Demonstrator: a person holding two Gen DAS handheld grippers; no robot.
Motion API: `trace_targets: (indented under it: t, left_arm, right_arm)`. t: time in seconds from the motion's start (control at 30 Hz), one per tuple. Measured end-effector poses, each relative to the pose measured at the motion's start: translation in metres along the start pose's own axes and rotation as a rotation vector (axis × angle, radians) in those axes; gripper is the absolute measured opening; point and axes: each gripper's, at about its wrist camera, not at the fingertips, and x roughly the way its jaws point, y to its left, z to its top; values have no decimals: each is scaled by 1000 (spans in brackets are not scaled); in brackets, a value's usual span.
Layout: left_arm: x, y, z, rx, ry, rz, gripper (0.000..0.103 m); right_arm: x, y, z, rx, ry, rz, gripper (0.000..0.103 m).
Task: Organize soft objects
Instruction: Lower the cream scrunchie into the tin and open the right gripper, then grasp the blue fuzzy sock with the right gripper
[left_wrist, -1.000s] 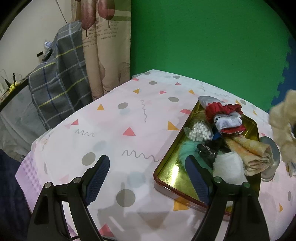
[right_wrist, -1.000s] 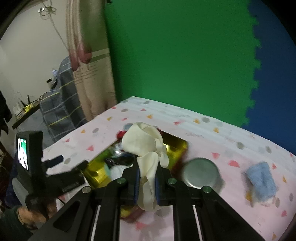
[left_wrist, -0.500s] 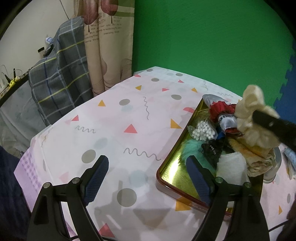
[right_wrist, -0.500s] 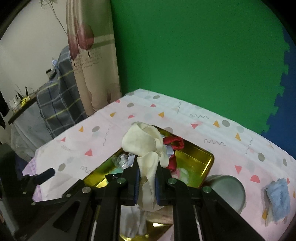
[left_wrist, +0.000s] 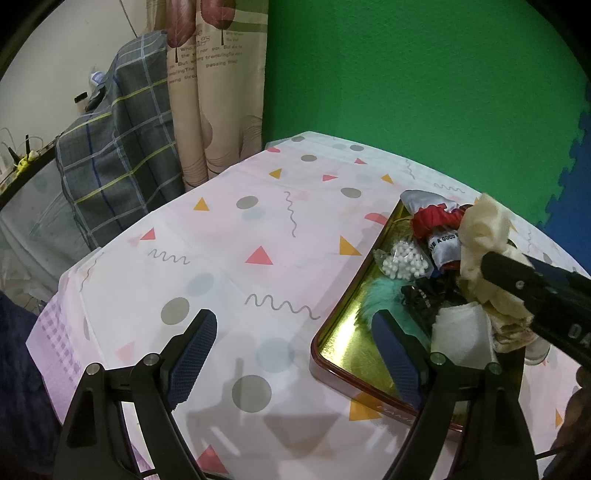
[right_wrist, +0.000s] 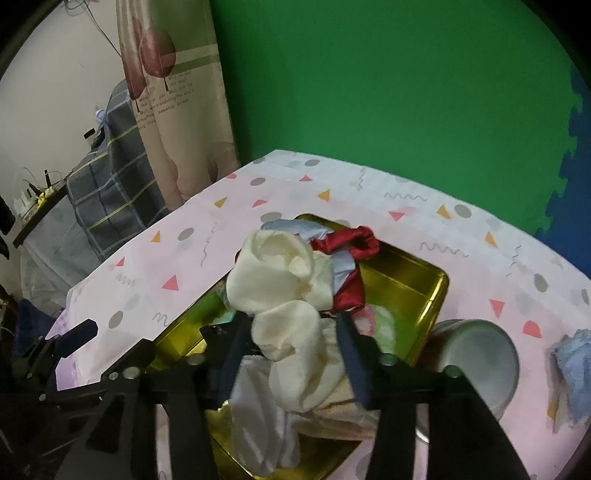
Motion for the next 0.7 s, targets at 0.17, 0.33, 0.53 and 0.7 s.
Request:
trace_targets:
  t: [0.17, 0.33, 0.53, 0.7]
  left_arm:
    - [-1, 0, -1, 4, -2, 3, 84]
    - [0, -1, 0, 4, -4, 4, 84]
    - [-1, -1, 0, 7, -5, 4, 84]
    - [-2, -2, 1, 18, -9, 11, 84]
  right_arm:
    - [-20, -4, -1, 4, -31, 5, 54]
    - [-46, -19, -5, 32, -68, -6, 54]
    - [-76, -67, -19, 82, -94, -105, 55]
    - [-95, -124, -32, 129, -89, -238, 55]
